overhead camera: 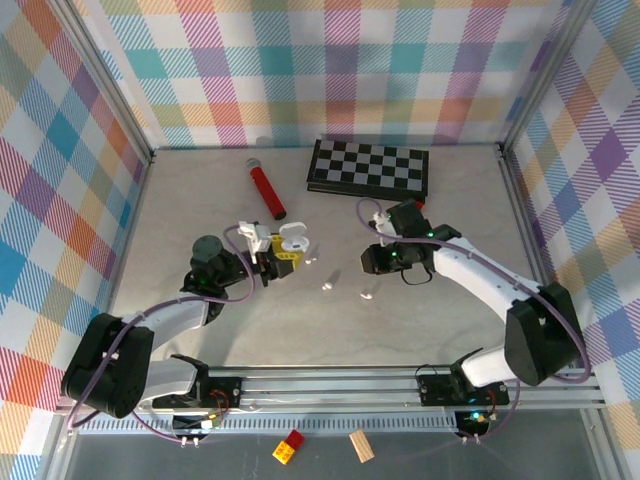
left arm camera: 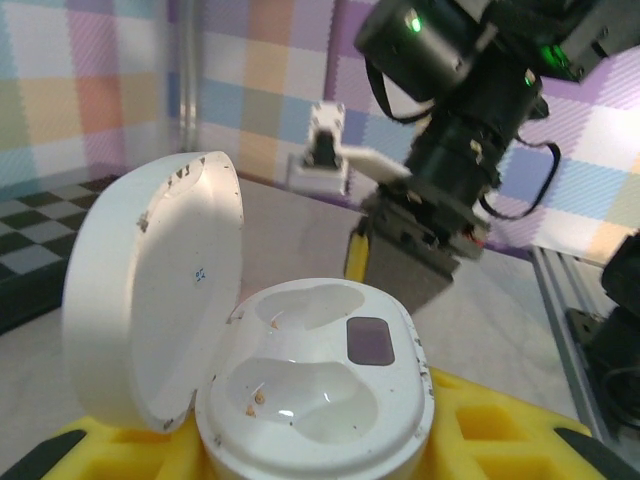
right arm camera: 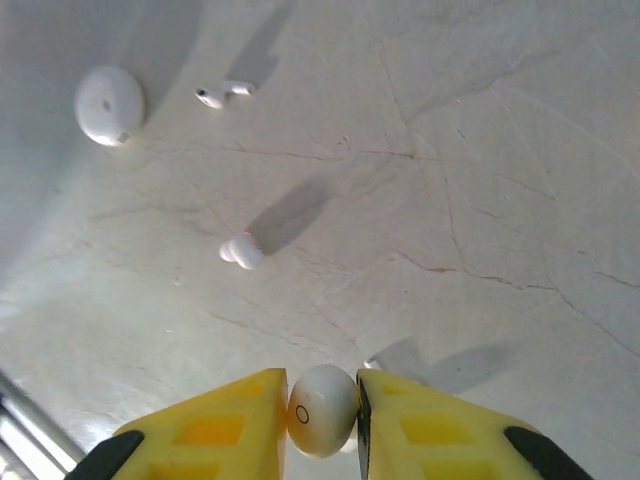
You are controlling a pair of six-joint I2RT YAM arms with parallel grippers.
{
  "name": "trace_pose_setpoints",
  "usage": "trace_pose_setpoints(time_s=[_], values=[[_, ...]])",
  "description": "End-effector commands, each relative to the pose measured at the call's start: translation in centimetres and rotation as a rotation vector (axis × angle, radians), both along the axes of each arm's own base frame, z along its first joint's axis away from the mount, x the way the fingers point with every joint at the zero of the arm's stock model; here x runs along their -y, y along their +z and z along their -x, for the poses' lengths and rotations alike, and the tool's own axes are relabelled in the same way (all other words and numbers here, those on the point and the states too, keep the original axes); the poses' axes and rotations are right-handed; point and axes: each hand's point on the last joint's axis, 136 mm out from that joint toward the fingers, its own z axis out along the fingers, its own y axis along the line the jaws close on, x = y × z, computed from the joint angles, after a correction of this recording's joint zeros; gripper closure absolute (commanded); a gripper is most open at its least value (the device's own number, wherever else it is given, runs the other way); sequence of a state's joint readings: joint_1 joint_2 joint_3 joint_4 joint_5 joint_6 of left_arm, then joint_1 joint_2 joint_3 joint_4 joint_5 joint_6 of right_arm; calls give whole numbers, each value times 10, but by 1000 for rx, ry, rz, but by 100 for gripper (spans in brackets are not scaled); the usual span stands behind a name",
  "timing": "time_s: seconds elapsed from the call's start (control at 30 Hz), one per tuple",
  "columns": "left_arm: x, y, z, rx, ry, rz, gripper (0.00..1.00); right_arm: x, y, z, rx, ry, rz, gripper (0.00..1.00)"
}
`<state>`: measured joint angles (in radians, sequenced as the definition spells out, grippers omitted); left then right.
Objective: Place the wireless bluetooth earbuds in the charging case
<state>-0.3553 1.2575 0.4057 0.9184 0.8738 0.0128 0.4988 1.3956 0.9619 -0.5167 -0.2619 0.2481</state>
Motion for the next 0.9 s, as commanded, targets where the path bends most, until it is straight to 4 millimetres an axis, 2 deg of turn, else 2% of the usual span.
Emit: trace_pose_setpoints(time_s=[0.0, 0.27, 0.6, 0.87], values=[[17, 7, 3, 53, -46, -15, 62, -13, 27, 12, 2, 37, -136, 76], [49, 9, 9, 70, -135, -7, 62, -15, 82, 32, 46, 85, -323, 76], [83, 10, 20, 95, -227, 15, 62, -22, 139, 54, 139, 189, -461, 76], [104, 13, 37, 123, -302, 15, 62, -28, 150, 55, 134, 224, -504, 77]])
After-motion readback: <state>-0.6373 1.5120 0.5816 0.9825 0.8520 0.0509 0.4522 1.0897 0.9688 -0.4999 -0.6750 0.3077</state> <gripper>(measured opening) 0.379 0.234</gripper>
